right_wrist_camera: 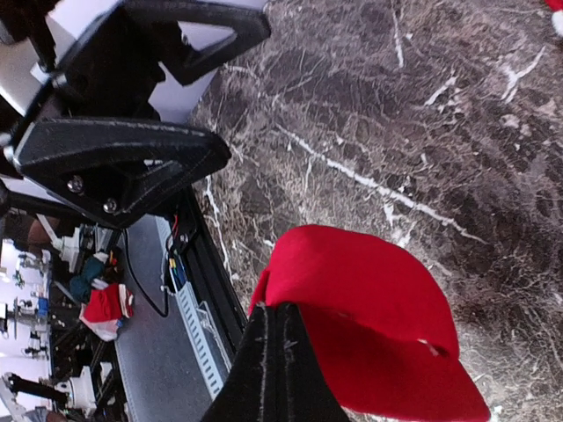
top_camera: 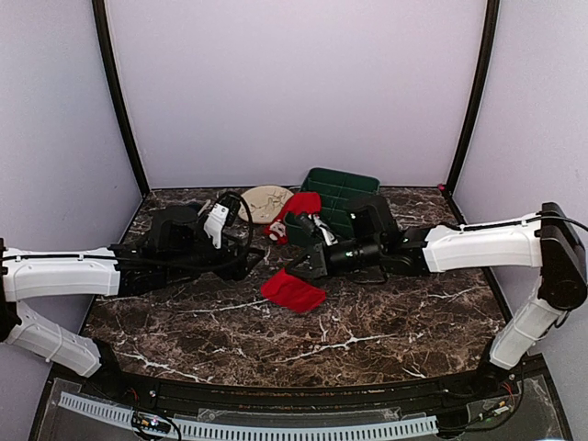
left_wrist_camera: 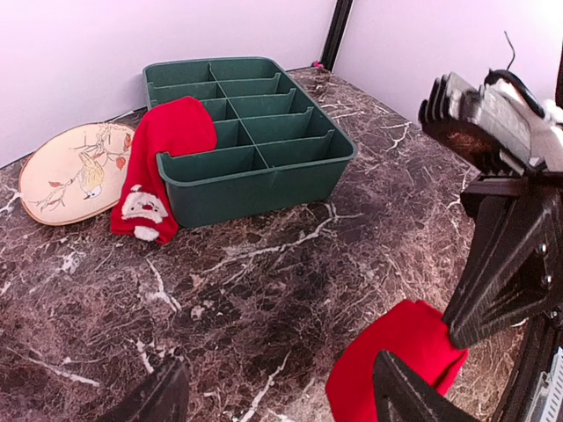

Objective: Roll the socks
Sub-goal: Put down the sock at the center of the board.

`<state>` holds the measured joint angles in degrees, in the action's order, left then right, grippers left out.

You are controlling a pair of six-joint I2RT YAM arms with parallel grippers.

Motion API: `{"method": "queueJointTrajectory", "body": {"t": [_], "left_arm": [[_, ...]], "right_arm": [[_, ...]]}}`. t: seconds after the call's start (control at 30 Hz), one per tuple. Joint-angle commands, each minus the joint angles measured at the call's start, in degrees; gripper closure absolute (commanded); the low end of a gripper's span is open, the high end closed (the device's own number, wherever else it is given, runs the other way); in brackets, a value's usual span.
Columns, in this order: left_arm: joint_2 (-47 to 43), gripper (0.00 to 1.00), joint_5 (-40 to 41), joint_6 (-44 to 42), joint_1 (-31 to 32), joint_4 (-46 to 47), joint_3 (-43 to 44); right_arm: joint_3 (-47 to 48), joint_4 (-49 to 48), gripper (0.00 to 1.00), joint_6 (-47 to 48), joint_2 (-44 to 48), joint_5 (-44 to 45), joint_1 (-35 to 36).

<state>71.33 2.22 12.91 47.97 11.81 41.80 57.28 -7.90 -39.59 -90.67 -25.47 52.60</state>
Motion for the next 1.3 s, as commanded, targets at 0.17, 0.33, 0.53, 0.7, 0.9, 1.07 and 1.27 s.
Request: {"method": "queueJointTrajectory", "body": {"t": [0.17,0.33,0.53,0.7,0.9,1.07,1.27], "left_arm": [[3.31,0.22,-0.83,4.78,-1.9,-8.35,3.86],[3.29,0.21,-3.08,9.4,-6.16,-10.29,5.87],[3.76,0.21,-2.29,11.11,-8.66,-11.48,7.28],[4.04,0.21,-1.13,12.5,-9.19,-10.63,5.85],[4.4,0.2,-0.57,12.87,-9.56,-9.57,3.25],[5.23,0.2,-1.77,12.3,-9.71,-8.63,2.76],[7.14,0.2,-6.6,11.33,-9.67,-6.1,3.03]], "right_arm": [[5.27,11.17,1.0,17.5,-3.72,4.8,4.33],[4.82,11.49,1.0,27.34,2.14,20.98,6.37],[4.9,7.66,1.0,37.45,3.47,33.23,6.57],[-0.7,-0.75,0.98,45.9,1.69,36.58,11.49],[-5.35,0.39,0.57,46.2,-5.85,42.04,21.48],[-9.93,-2.25,0.33,40.58,2.39,45.12,23.21],[-10.53,-1.17,0.3,38.45,6.98,52.79,22.97]]}}
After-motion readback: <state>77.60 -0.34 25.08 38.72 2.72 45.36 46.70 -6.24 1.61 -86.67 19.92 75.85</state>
